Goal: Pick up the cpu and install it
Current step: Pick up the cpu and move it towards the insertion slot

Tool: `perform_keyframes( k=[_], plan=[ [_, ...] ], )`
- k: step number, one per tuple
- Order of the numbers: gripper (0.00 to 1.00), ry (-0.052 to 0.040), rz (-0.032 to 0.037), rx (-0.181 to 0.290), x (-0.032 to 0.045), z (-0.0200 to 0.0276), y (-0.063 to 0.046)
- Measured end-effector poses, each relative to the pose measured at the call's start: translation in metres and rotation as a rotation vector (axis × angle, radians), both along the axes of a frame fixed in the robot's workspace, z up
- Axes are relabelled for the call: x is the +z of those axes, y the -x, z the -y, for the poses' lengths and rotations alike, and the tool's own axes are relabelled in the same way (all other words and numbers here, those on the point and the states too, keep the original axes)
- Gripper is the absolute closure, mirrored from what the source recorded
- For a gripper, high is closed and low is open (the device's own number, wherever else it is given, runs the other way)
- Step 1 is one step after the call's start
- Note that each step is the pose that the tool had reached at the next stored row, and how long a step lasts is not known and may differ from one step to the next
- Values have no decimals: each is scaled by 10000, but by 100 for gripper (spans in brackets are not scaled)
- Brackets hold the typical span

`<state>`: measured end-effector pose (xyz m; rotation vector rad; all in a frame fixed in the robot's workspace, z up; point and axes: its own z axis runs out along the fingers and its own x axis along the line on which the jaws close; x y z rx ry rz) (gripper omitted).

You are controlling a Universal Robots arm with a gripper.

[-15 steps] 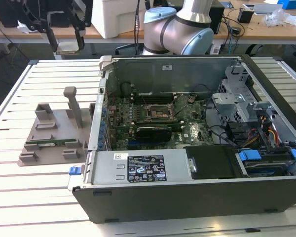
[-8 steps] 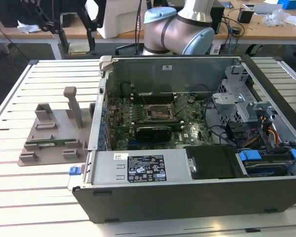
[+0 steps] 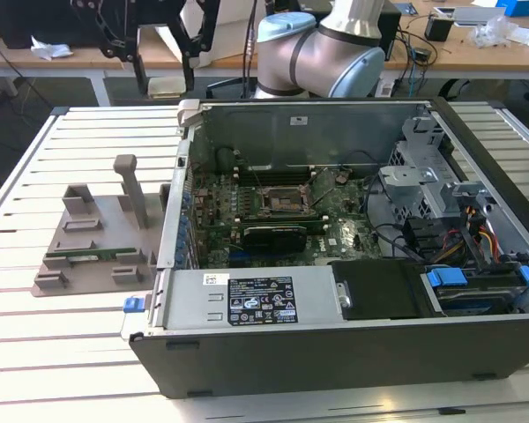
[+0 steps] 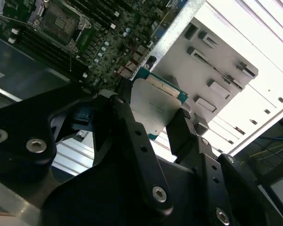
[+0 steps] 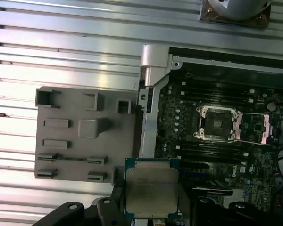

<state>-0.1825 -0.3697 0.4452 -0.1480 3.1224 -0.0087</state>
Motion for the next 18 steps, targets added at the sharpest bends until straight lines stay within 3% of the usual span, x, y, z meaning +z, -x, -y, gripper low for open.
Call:
perform_keyframes(
  k=[7, 14, 18],
  plan=[
    [45, -1, -4, -1, -28, -1, -216],
    [45, 7, -27, 1, -149, -7, -418],
    [45, 14, -35, 1, -222, -14, -471]
  ],
)
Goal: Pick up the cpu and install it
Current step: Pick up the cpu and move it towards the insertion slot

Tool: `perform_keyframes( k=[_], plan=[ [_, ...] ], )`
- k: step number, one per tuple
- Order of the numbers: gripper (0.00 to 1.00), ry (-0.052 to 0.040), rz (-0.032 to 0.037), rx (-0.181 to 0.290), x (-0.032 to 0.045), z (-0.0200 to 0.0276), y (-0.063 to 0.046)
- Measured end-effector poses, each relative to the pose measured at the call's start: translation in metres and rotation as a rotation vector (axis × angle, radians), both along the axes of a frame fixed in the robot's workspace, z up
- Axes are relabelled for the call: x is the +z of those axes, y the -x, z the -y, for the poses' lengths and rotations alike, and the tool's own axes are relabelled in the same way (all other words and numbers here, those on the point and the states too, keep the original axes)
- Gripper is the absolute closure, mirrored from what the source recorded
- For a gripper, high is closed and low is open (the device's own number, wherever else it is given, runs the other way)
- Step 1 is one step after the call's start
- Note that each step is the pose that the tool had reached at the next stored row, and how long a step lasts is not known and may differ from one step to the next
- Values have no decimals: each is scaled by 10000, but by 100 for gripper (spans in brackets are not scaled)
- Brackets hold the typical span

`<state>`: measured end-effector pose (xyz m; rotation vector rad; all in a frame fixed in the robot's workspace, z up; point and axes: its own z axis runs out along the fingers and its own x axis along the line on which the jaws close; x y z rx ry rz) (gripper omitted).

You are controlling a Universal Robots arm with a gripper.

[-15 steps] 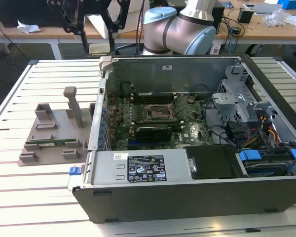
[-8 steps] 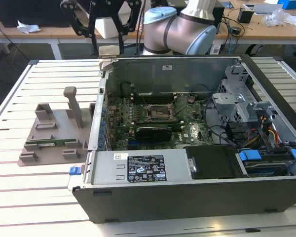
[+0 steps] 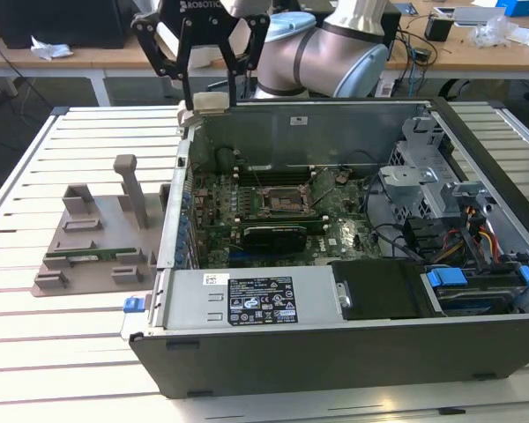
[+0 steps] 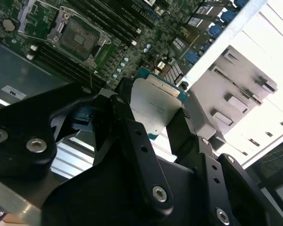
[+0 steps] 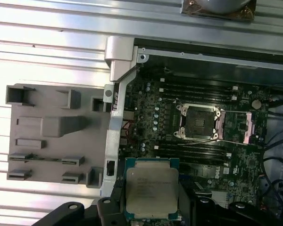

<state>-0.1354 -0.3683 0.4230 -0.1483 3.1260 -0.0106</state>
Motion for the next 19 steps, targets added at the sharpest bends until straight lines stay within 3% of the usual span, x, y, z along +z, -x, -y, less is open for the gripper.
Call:
perform_keyframes(
  k=[9, 12, 17, 19],
  plan=[
    [45, 9, -12, 0, -184, -17, -97],
    [45, 17, -16, 0, -295, -28, -145],
    [45, 33, -19, 0, -406, -41, -185],
    [45, 39, -28, -1, -478, -61, -254]
  ],
)
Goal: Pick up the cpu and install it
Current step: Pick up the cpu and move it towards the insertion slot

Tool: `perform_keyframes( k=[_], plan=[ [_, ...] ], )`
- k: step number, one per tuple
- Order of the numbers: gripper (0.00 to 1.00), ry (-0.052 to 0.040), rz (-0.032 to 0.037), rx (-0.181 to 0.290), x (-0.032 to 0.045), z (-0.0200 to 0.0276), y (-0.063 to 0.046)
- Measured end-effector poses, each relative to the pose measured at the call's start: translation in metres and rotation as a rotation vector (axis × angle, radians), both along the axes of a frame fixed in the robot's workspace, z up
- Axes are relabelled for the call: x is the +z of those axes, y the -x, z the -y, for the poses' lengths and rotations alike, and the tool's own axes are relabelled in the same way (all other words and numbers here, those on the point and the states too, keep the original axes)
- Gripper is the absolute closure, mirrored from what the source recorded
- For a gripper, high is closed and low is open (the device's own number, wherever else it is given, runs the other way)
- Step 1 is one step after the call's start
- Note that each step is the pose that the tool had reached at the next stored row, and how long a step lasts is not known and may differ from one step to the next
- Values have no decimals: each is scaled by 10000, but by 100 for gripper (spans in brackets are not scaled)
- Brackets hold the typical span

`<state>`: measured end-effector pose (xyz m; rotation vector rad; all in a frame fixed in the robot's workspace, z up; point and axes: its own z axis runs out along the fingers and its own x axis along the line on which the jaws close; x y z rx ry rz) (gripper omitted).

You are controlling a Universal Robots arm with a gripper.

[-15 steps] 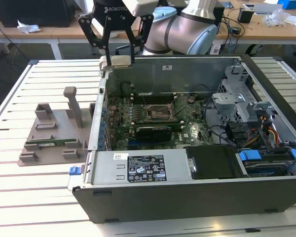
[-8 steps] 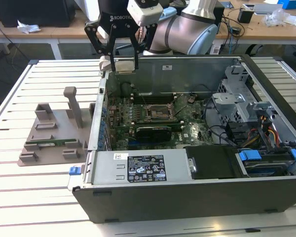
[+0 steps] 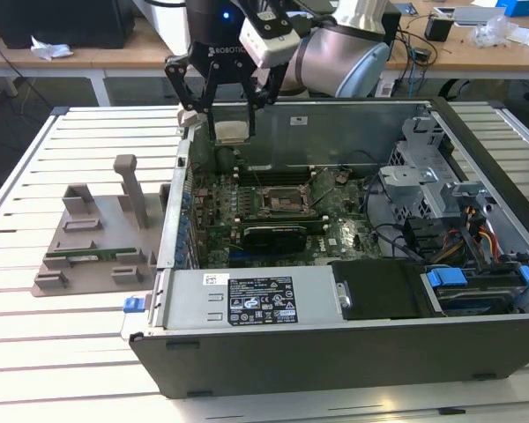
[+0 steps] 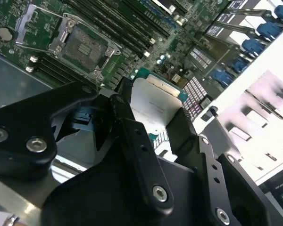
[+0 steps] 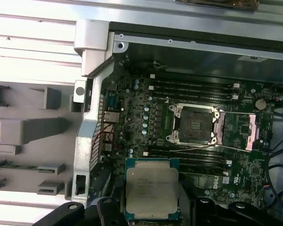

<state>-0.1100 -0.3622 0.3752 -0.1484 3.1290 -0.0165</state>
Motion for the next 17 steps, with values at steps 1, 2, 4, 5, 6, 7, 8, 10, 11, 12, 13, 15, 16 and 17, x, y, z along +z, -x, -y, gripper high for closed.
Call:
perform_keyframes(
  k=[1, 2, 4, 5, 6, 7, 8, 10, 11, 12, 13, 15, 16, 17],
  plan=[
    [45, 1, -1, 1, -28, -8, -23],
    [45, 2, -3, 1, -48, -13, -40],
    [45, 7, -8, 1, -86, -24, -73],
    [45, 8, -10, 1, -110, -30, -93],
    [45, 9, -11, 1, -129, -36, -109],
    [45, 11, -13, 0, -146, -41, -124],
    [45, 14, -16, 0, -164, -47, -140],
    [45, 19, -22, 0, -210, -66, -182],
    [45, 24, -25, 1, -245, -87, -213],
    [45, 32, -30, 1, -284, -113, -249],
    [45, 33, -31, 1, -304, -126, -268],
    [45, 40, -35, 1, -341, -153, -304],
    [45, 45, -37, 1, -361, -168, -324],
    [45, 49, -40, 0, -398, -192, -359]
  ],
)
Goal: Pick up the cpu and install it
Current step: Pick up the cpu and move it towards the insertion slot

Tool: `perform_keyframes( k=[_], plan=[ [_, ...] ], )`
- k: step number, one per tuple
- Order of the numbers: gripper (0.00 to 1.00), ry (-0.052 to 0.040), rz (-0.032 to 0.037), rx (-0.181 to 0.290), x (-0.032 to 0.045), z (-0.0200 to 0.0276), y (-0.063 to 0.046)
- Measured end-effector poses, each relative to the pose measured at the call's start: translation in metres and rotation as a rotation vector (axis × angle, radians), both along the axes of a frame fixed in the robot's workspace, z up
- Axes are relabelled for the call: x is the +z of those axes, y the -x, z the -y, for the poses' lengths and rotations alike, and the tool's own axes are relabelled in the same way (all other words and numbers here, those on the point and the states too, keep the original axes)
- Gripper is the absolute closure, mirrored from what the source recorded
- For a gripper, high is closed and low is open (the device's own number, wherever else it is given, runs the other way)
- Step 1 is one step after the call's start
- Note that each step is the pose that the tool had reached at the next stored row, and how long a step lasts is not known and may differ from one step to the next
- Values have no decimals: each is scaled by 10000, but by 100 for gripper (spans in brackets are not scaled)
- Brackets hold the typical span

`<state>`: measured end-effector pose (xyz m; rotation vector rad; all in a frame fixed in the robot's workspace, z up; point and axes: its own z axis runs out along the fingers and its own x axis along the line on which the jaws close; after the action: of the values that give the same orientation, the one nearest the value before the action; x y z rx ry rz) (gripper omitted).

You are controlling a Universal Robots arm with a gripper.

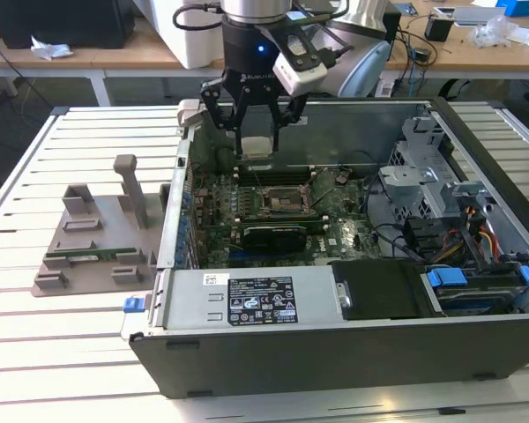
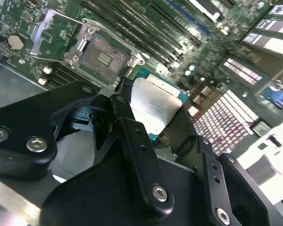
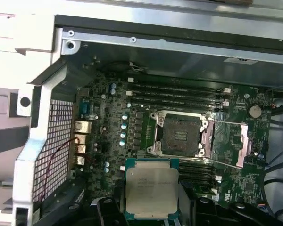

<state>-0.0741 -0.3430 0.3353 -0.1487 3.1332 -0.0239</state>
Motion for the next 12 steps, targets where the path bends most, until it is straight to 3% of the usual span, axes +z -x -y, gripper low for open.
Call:
perform_keyframes(
  k=[6, 10, 12],
  plan=[
    [45, 26, -8, 0, -160, -73, -156],
    [45, 80, -24, 0, -510, -194, -464],
    [45, 113, -24, 0, -615, -208, -471]
  ],
)
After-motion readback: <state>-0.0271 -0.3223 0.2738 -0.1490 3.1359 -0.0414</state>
